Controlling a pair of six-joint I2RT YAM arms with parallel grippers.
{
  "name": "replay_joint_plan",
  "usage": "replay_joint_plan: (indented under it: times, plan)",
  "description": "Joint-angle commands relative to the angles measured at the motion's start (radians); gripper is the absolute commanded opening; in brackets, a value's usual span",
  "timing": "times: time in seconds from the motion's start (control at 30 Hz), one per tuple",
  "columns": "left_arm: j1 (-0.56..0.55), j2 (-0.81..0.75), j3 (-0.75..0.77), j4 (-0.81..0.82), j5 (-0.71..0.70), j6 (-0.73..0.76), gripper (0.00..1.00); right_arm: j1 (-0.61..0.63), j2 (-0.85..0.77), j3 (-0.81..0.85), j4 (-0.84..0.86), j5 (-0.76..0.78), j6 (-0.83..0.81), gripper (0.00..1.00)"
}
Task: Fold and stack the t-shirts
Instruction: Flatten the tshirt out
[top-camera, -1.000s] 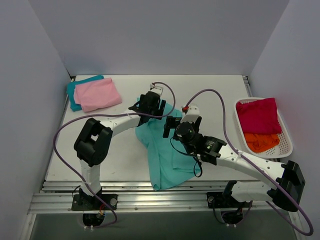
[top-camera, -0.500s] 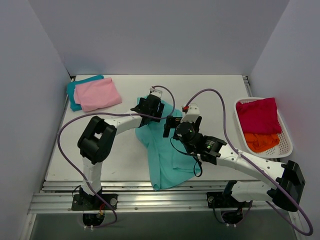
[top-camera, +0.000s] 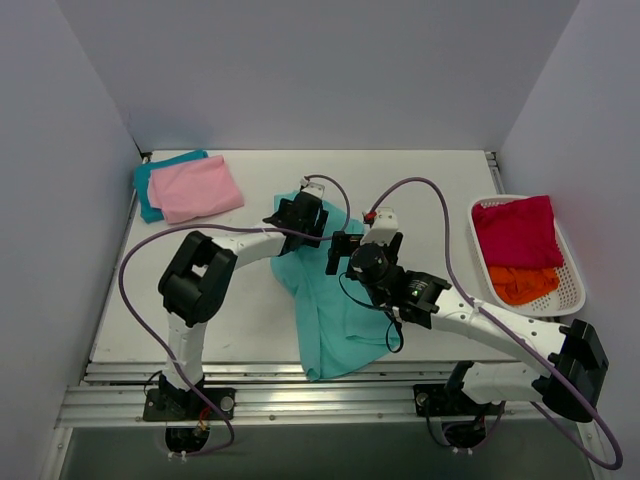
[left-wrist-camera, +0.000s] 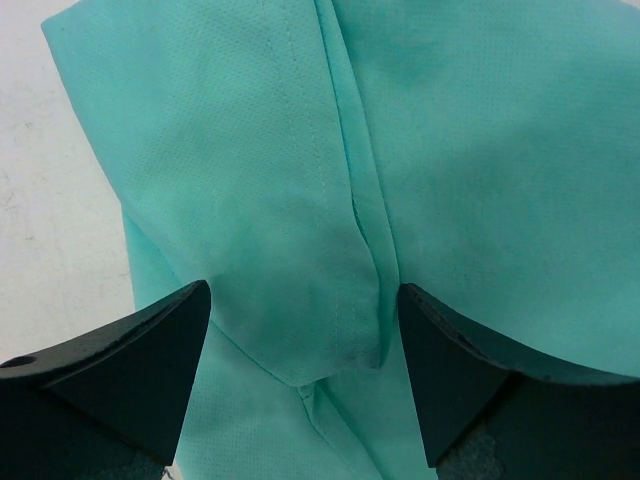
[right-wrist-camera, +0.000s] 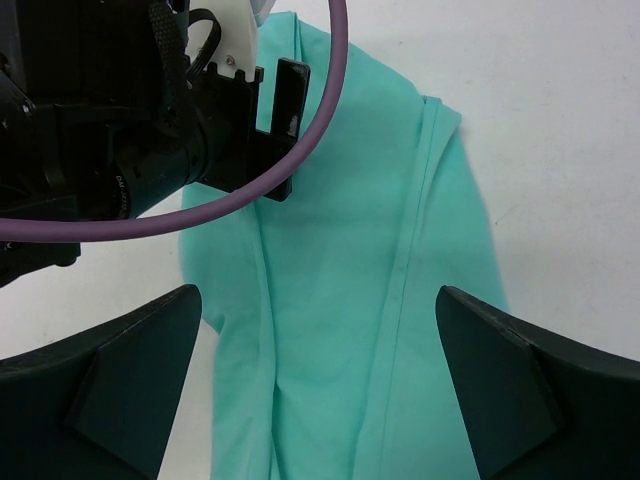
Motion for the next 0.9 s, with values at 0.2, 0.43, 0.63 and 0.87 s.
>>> replay_joint_plan:
  times: [0.2,0.43,0.63,0.87]
  plan:
    - [-0.004,0.016,-0.016,0.030,-0.012,-0.006,0.83,-0.007,0.006,-0.001,0.016,0.003,0.001,1.00]
    - [-0.009,0.022,-0.013,0.030,-0.017,-0.010,0.76,-0.007,0.009,-0.001,0.016,0.005,0.001,1.00]
    - [-0.010,0.042,0.005,0.018,-0.026,-0.013,0.41,-0.007,0.008,-0.002,0.015,0.003,0.001,1.00]
    - [-0.017,0.049,0.022,0.000,-0.054,-0.029,0.09,-0.008,0.012,-0.001,0.015,0.006,0.001,1.00]
